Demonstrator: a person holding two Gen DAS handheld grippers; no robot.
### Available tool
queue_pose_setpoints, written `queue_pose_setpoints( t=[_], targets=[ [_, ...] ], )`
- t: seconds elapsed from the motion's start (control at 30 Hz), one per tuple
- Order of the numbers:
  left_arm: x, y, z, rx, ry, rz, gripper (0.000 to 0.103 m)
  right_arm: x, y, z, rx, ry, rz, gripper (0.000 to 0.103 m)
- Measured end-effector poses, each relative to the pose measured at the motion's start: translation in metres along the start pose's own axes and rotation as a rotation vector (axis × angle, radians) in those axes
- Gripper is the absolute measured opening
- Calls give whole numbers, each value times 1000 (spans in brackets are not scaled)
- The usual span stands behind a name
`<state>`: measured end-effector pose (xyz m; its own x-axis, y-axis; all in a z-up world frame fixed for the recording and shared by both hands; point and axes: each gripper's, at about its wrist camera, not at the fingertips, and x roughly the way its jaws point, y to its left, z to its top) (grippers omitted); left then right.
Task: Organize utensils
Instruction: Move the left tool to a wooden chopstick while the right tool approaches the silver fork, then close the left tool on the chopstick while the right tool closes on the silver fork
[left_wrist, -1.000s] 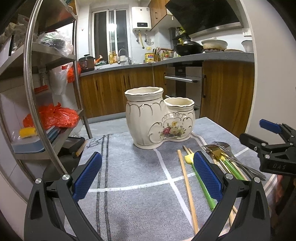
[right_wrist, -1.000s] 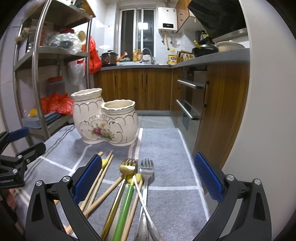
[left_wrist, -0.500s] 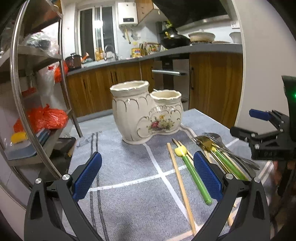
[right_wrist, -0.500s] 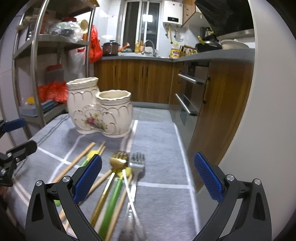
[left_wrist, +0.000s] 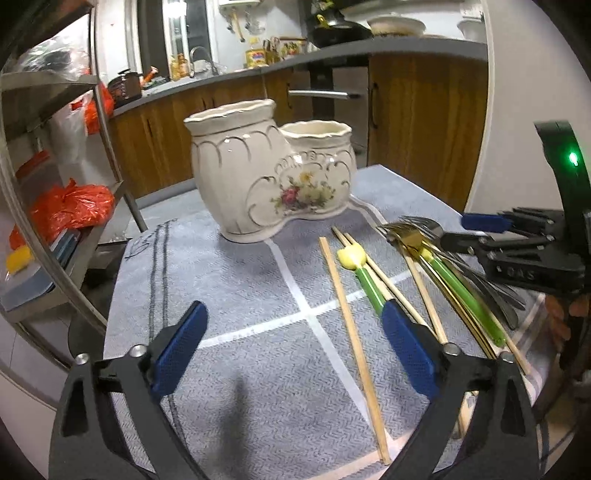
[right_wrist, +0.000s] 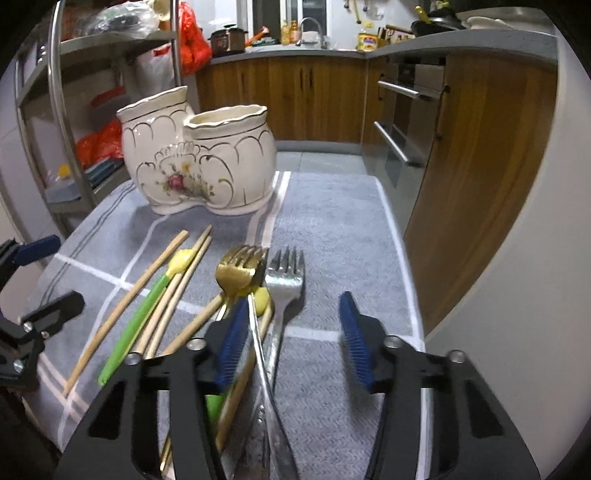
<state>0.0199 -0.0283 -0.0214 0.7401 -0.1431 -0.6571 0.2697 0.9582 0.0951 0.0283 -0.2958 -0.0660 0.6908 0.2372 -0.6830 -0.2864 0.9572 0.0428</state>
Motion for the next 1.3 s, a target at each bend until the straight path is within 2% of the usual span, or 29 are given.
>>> queue_pose_setpoints(
  t=[0.1,0.17,0.3,0.63,0.7,0.77,0.8,0.97,1.1,1.23,1.27,1.3],
  targets=[
    [3,-2,1,9,19,-9,81,4,-3,5,21,18,30,39],
    [7,-4,1,18,35,-15,73,10,-5,7,35,37,61,36],
    [14,-5,0,21,56,-22,68,15,-11,15,55,51,91,30],
    [25,-10,0,15,109,-88,52,31,-28,21,166,104,230,30],
    [27,-12,-2,23,118,-92,46,33,-30,21,184,110,252,30],
    [32,-14,-3,32,139,-91,34,35,-32,21,202,115,277,29],
    [34,-14,-3,30,149,-98,32,36,-33,21,215,117,289,28],
    [38,-15,0,31,151,-107,24,44,-44,20,293,134,339,29],
    [41,-19,2,47,156,-105,18,45,-45,22,312,134,376,23],
    [41,-21,3,57,162,-100,17,40,-43,22,298,109,370,20],
    [41,-21,3,58,162,-99,17,37,-41,22,286,94,365,19],
    [40,-20,3,58,162,-98,17,33,-40,23,276,81,370,3]
  ],
)
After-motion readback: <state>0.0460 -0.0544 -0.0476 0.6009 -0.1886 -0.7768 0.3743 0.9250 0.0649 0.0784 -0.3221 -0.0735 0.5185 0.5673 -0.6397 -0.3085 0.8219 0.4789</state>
